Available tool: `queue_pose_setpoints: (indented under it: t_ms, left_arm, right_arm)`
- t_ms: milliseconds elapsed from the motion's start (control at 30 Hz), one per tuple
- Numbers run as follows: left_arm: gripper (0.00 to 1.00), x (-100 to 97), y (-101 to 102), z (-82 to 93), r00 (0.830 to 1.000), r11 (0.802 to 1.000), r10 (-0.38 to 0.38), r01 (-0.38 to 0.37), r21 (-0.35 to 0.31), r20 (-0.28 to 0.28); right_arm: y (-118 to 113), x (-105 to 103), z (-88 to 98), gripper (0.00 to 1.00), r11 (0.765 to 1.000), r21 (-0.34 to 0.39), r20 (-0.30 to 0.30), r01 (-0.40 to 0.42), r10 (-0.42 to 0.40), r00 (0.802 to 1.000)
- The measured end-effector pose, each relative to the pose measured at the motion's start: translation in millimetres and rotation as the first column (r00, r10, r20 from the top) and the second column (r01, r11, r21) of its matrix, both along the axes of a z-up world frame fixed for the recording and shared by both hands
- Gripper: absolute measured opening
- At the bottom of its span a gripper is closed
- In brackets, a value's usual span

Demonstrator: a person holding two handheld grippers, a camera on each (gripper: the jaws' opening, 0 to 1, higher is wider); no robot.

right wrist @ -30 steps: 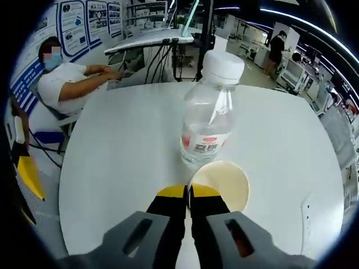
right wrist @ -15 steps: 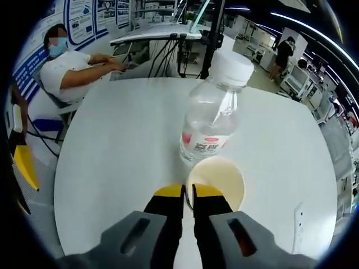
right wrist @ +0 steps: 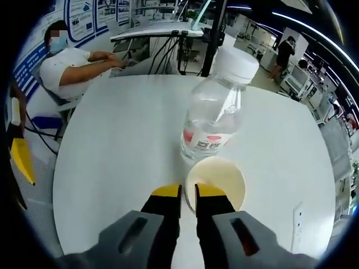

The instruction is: Arrange the tabletop items into an orderly group along one side of the table until the central work area is clear of visible clutter.

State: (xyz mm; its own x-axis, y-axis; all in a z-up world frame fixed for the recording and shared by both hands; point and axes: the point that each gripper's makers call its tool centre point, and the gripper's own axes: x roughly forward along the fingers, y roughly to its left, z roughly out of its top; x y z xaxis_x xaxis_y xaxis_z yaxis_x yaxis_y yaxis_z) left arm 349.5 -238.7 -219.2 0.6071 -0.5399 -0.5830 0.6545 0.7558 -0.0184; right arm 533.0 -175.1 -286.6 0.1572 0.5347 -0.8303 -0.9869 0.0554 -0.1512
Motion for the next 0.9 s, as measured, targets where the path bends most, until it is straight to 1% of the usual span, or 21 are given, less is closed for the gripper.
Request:
queue_pose_setpoints:
  t_ms: [300, 400, 433, 500, 667, 700, 833, 900]
  left_arm:
    - [0.36, -1.4, -1, 5.6, 1.000, 1.000, -0.009, 0.009, 0.003, 0.014]
    - [0.36, -0.8, -2, 7.3, 1.000, 1.000, -0.008, 0.008, 0.000, 0.018]
    - [0.36, -0.6, -2, 7.9, 1.000, 1.000, -0.007, 0.008, -0.002, 0.019]
    - [0.36, -0.2, -4, 9.7, 1.000, 1.000, -0.005, 0.005, -0.014, 0.020]
    - [0.36, -1.1, -9, 12.6, 1.000, 1.000, -0.009, 0.009, -0.024, 0.022]
    - [0.36, -2.0, -11, 13.2, 1.000, 1.000, -0.013, 0.013, -0.025, 0.023]
    - [0.36, -3.4, -15, 14.3, 0.999, 0.999, -0.027, 0.028, -0.019, 0.027]
    - [0.36, -3.3, -16, 14.9, 0.999, 0.999, -0.029, 0.030, -0.021, 0.026]
  right_arm:
    - [-6, -3, 7.8, 0.09, 1.000, -0.003, 0.018, -0.004, 0.004, 1.000]
    - [-8, -2, 14.5, 0.09, 1.000, 0.015, 0.018, 0.003, -0.003, 1.000]
    - [-8, -2, 18.1, 0.10, 1.000, 0.029, 0.015, 0.011, -0.011, 1.000]
    - [-11, -4, 22.4, 0.10, 0.999, 0.033, 0.017, 0.013, -0.013, 1.000]
    - [-18, -8, 42.3, 0.11, 0.997, 0.078, 0.019, 0.030, -0.031, 0.999]
    - [-20, -8, 47.3, 0.11, 0.995, 0.090, 0.023, 0.039, -0.041, 0.999]
    - [-29, -8, 58.9, 0.10, 0.994, 0.101, 0.049, 0.039, -0.044, 0.998]
    - [-34, -10, 67.4, 0.10, 0.992, 0.114, 0.054, 0.055, -0.062, 0.997]
